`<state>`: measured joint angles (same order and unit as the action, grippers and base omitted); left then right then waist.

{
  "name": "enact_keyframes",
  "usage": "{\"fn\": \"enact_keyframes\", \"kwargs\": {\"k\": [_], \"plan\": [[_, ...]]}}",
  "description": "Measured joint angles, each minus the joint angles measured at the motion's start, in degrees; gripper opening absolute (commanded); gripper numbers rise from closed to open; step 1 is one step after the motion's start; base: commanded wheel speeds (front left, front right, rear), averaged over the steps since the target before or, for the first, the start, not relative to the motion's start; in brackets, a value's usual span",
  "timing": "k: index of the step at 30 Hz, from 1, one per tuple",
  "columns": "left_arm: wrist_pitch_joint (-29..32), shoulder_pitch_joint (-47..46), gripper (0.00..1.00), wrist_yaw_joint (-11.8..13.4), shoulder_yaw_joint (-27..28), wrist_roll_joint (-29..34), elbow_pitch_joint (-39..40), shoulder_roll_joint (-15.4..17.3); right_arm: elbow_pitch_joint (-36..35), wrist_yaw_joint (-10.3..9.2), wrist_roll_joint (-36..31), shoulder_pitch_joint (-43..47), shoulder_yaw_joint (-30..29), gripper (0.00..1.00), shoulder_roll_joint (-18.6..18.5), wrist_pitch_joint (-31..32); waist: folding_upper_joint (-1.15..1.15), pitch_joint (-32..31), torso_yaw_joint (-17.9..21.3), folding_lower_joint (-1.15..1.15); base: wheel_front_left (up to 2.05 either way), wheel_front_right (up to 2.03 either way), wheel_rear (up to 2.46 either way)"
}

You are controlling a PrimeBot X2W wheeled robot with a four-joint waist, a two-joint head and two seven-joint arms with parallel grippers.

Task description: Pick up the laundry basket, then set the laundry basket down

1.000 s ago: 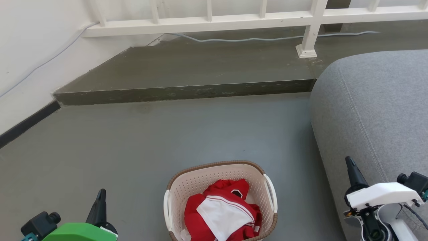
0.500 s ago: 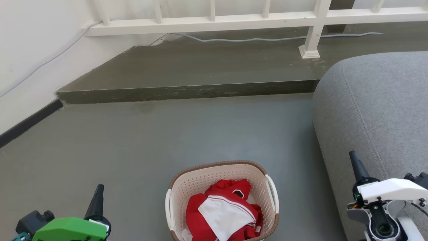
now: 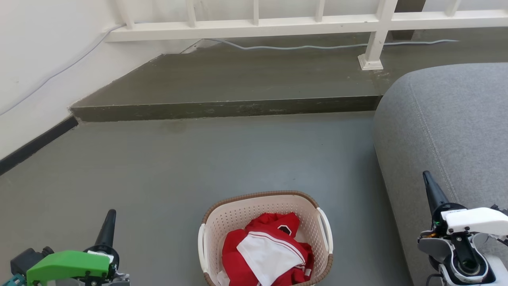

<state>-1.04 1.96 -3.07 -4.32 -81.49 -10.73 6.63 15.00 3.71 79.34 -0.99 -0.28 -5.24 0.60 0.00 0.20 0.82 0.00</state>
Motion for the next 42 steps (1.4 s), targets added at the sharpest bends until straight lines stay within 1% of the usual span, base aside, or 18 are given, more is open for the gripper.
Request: {"fn": "enact_keyframes", "kwargs": {"k": [1,20,42], "plan": [[0.1,-0.2,0.00,0.0,0.2,-0.7,-0.1,0.0,0.0,0.35,0.9,0.0,-0.3,0.00,0.1,0.2,0.00,0.0,0.0,0.00,0.00,0.00,0.00],[2.6,-3.7,0.00,-3.1,3.0,-14.7,-3.1,-0.5,0.3,2.83,14.2,-2.0,-4.8,0.00,1.4,3.5,0.00,0.0,-0.8,0.00,0.00,0.00,0.00],[3.0,-4.1,0.00,-3.3,3.4,-14.8,-3.7,-0.6,0.5,2.83,14.5,-2.1,-4.9,0.00,1.4,3.5,0.00,-0.1,-0.8,0.00,0.00,0.00,0.00]]}}
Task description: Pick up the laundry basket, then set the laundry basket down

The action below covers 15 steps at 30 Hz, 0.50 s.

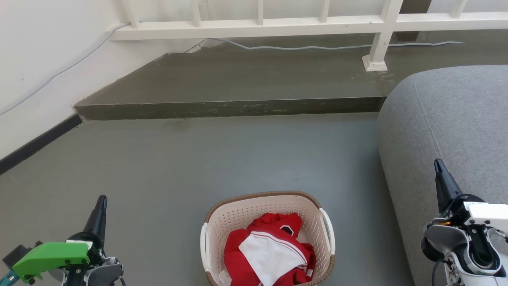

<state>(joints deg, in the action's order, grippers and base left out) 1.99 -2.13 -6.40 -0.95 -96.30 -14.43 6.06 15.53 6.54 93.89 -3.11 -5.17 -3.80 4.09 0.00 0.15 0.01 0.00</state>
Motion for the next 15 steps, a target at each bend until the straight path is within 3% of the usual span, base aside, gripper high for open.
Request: {"fn": "enact_keyframes", "kwargs": {"k": [15], "plan": [[0.0,-0.3,0.00,-0.2,0.2,0.0,-0.3,-0.1,0.2,0.01,0.0,0.0,0.0,0.00,0.0,0.0,0.00,0.0,0.0,0.00,0.00,0.00,0.00]]}}
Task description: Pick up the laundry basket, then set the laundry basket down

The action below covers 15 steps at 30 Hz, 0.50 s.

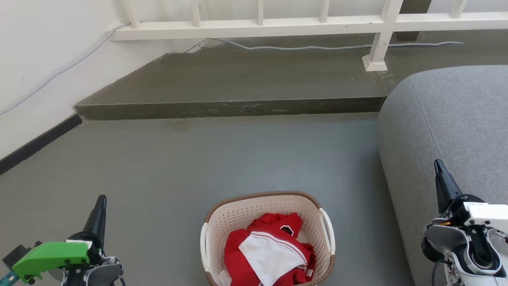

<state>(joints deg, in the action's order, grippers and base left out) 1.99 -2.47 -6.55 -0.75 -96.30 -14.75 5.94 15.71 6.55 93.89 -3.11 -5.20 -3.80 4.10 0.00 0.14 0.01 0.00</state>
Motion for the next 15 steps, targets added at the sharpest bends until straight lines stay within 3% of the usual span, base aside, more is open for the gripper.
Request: {"fn": "enact_keyframes", "kwargs": {"k": [15], "plan": [[0.1,0.0,0.00,-0.1,0.1,0.0,-0.4,0.0,0.1,0.00,0.0,0.0,0.0,0.00,0.0,0.1,0.00,0.0,0.0,0.00,0.00,0.00,0.00]]}}
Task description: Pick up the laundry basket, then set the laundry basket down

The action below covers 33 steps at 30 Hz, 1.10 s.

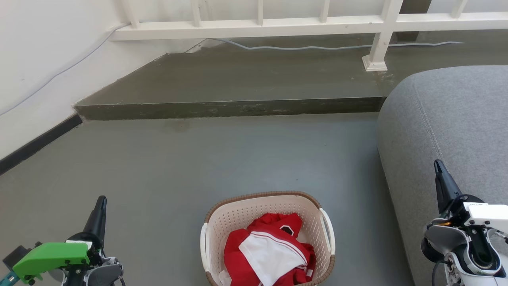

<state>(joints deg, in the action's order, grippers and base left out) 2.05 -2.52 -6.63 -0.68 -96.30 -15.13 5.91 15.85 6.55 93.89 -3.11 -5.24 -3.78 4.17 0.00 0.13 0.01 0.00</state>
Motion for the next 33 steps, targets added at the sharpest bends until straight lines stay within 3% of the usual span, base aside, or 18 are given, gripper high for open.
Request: {"fn": "enact_keyframes", "kwargs": {"k": [33], "plan": [[0.0,-0.1,0.00,-0.2,0.2,0.0,-0.6,-0.1,0.2,0.00,0.0,0.0,-0.1,0.00,0.0,0.2,0.00,0.0,0.0,0.00,0.00,0.00,0.00]]}}
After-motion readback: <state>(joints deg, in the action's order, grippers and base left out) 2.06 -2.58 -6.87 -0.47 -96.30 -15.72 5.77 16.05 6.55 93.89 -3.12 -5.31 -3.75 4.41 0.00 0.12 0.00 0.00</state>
